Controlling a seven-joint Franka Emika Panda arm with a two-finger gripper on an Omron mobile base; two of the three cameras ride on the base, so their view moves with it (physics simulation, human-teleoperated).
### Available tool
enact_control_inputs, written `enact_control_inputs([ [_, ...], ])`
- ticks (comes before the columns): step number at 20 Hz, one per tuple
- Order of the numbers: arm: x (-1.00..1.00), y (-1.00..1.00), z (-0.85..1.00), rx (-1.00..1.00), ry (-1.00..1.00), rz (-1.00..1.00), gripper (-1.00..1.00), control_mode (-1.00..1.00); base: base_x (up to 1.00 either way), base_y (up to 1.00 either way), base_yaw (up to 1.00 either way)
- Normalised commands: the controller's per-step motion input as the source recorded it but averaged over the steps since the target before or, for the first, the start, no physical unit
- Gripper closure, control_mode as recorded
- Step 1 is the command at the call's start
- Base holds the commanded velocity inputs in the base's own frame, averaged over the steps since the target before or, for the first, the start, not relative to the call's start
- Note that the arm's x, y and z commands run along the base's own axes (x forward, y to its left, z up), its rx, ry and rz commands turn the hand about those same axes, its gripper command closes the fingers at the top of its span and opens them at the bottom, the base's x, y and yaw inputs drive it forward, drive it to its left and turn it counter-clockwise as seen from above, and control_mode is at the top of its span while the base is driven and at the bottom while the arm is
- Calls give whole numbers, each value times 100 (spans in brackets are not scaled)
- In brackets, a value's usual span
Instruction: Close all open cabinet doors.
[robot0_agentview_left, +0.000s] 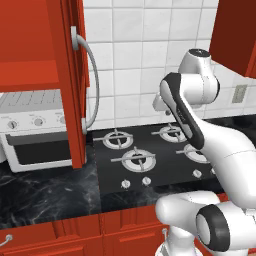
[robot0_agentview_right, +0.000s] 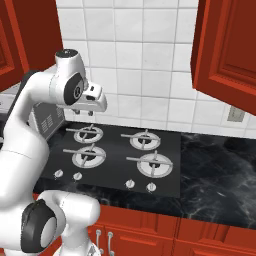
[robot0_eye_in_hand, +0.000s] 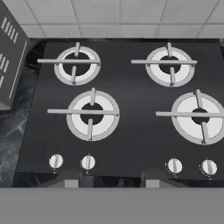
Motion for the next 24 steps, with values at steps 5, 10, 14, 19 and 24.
enact_control_inputs([
  [5,-17,8,-4,0,0,0,-100,-100,0,0,0],
  [10,-77,42,-16,-8,-15,0,-100,-100,0,0,0],
  [14,-100,41,-22,-5,-21,0,-100,-100,0,0,0],
  [19,-100,35,-14,-4,-18,0,-100,-100,0,0,0],
  [24,32,-22,-8,2,-2,0,-100,-100,0,0,0],
])
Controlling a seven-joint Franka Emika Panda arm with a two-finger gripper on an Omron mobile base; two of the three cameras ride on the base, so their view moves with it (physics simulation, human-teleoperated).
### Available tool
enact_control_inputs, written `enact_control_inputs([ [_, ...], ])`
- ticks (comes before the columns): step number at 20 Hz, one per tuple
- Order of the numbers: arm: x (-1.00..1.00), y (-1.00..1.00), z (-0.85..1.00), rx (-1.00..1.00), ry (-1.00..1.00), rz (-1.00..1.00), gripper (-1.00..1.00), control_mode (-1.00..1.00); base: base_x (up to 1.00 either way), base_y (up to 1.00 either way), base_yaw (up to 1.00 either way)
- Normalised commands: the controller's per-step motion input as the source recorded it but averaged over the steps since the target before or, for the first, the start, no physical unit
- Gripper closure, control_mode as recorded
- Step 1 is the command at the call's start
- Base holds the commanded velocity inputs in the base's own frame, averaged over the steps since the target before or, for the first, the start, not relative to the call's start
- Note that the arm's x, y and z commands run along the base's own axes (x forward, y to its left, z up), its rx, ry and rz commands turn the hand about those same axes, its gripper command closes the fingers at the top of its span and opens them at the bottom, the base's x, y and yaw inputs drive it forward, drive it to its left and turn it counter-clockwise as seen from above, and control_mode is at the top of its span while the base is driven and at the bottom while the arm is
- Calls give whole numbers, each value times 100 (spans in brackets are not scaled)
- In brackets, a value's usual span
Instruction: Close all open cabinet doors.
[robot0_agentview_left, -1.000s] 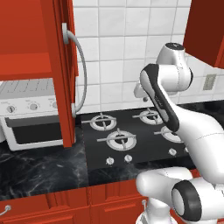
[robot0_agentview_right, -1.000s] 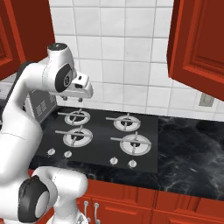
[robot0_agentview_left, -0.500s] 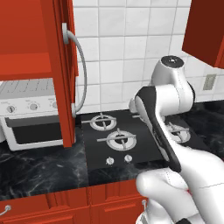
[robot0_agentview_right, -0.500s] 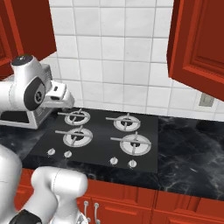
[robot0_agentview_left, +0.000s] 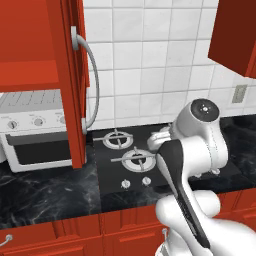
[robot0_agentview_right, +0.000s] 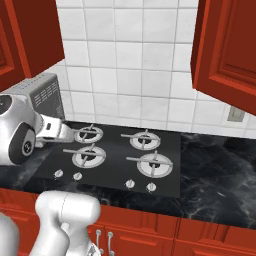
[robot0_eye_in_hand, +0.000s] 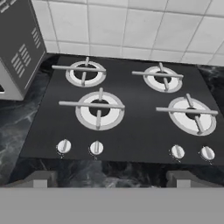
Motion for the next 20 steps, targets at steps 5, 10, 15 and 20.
enact_control_inputs([
  [5,77,-43,-3,7,3,3,-100,-100,0,0,0],
  [10,13,-18,0,2,0,3,-100,-100,0,0,0],
  [15,0,0,0,0,0,0,-100,-100,0,0,0],
  [20,0,0,0,0,0,0,-100,-100,0,0,0],
])
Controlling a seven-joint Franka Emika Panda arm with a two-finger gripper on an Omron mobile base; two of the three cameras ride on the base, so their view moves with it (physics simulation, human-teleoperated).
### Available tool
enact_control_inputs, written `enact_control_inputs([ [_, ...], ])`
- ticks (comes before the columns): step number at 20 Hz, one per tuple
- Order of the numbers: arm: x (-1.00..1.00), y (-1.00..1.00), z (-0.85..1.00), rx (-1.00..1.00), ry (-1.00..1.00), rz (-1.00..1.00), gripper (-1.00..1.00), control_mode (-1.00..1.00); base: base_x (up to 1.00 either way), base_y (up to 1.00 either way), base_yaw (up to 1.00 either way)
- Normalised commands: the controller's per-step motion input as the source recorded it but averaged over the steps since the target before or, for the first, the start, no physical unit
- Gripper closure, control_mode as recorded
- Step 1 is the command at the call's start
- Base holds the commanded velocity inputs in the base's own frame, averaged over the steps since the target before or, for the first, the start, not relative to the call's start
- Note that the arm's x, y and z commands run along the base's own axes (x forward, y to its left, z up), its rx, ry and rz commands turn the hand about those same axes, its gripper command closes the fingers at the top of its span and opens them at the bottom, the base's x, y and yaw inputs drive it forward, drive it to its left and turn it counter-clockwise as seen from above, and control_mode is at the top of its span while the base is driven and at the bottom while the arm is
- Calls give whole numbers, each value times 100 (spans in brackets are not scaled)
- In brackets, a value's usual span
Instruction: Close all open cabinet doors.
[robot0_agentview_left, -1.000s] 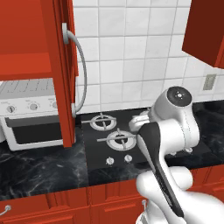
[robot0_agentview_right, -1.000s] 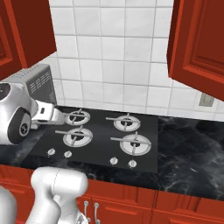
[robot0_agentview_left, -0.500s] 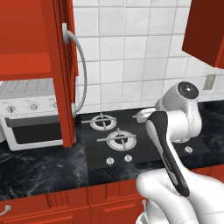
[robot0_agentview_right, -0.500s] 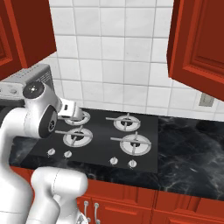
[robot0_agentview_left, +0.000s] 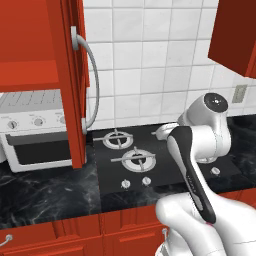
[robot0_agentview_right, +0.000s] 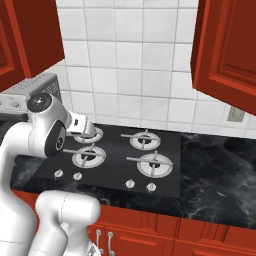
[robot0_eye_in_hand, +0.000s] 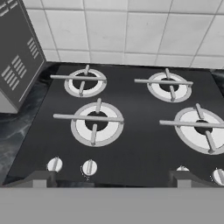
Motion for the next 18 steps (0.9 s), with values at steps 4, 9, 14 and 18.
enact_control_inputs([
  [4,-3,0,-1,0,0,0,-100,-100,0,0,0],
  [9,-68,-1,-11,0,-2,-5,-100,-100,0,0,0],
  [14,0,0,0,0,0,0,-100,100,-100,0,-8],
  [18,0,0,0,0,0,0,-100,100,-100,0,-7],
])
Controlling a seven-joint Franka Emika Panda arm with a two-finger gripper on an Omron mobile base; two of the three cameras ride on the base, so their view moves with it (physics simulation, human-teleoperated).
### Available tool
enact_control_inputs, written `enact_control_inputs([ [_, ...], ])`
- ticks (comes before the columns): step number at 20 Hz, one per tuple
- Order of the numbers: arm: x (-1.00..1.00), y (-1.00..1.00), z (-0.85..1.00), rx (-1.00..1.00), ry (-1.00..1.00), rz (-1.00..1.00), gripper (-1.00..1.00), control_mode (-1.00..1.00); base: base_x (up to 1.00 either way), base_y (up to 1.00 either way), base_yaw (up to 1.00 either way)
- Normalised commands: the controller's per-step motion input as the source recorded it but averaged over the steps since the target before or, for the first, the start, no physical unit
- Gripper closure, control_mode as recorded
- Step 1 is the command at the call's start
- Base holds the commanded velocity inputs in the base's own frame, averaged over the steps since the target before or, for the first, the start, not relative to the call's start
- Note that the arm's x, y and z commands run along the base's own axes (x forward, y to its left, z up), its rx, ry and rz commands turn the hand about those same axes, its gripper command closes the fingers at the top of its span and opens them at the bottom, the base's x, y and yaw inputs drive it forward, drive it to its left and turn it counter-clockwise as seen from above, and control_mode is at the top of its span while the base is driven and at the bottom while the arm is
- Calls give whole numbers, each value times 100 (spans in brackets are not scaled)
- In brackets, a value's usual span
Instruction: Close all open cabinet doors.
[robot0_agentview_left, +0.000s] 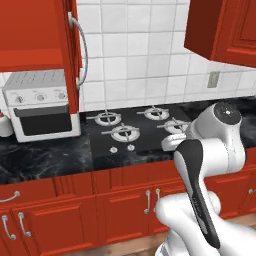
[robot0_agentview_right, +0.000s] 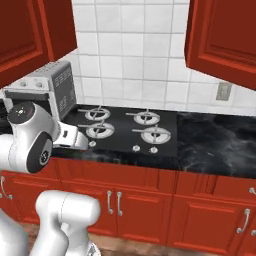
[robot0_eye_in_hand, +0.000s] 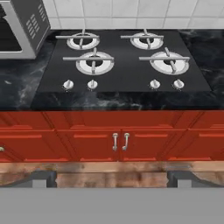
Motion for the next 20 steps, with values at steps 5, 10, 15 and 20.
enact_control_inputs([
  [5,0,0,0,0,0,0,-100,100,-100,27,-4],
  [10,0,0,0,0,0,0,-100,100,-60,92,-1],
  [15,0,0,0,0,0,0,-100,100,-20,100,-5],
  [20,0,0,0,0,0,0,-100,100,-1,94,-6],
])
